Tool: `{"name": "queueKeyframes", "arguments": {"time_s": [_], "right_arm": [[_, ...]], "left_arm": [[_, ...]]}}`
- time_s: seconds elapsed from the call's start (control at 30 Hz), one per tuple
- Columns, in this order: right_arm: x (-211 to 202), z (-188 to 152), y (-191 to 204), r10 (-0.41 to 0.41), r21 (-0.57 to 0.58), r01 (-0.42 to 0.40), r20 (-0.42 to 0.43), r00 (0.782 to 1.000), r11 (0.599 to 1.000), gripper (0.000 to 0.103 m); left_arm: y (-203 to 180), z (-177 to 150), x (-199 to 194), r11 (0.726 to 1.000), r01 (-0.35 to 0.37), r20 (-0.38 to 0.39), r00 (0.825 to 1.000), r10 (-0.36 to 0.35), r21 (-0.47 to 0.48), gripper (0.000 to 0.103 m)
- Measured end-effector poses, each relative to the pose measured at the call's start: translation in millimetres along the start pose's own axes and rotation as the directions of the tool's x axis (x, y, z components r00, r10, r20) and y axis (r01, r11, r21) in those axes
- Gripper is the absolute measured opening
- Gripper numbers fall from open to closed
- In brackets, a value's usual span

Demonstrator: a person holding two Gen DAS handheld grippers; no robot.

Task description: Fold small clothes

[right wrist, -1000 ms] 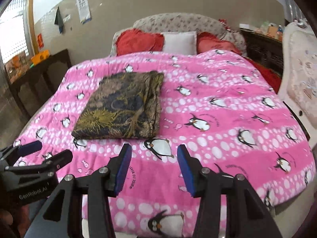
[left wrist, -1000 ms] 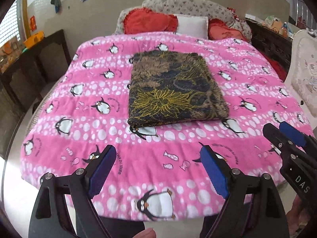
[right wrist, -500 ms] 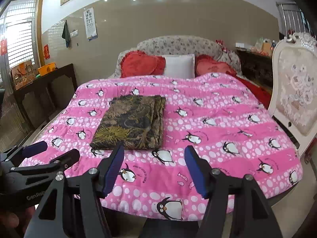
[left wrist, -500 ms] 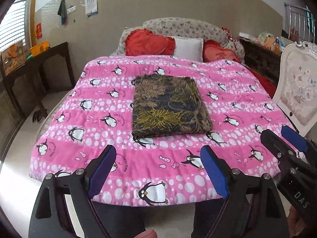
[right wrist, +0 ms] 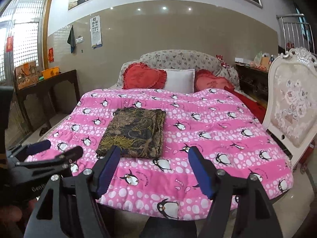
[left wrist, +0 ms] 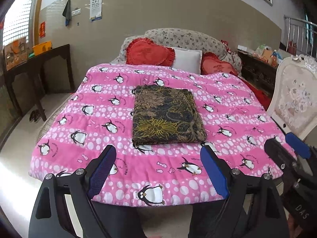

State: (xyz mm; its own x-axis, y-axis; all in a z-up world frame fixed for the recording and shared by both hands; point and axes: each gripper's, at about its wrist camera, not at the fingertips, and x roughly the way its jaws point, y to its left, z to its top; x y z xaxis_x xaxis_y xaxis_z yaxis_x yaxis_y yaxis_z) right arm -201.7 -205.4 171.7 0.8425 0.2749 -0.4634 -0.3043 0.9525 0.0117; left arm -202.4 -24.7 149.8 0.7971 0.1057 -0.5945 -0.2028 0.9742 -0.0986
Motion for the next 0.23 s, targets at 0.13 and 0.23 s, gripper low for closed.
{"name": "queueKeyframes", "arguments": {"time_s": [0.13,0.23], "right_arm": [[6,-4,-1,-0.026,-0.009,0.026,-0.028,0.999,1.000,0.075],[11,-8,-2,-0.033,-0.005,0.033,-0.048,0.998,0.999,0.075]], "left_arm": [[6,-7,-2,1.000,-0.009,0.024,1.000,0.010,-0.020,0.070],[6,-11,0,1.000,-0.028,0.020,0.999,0.028,-0.008,0.070]]}}
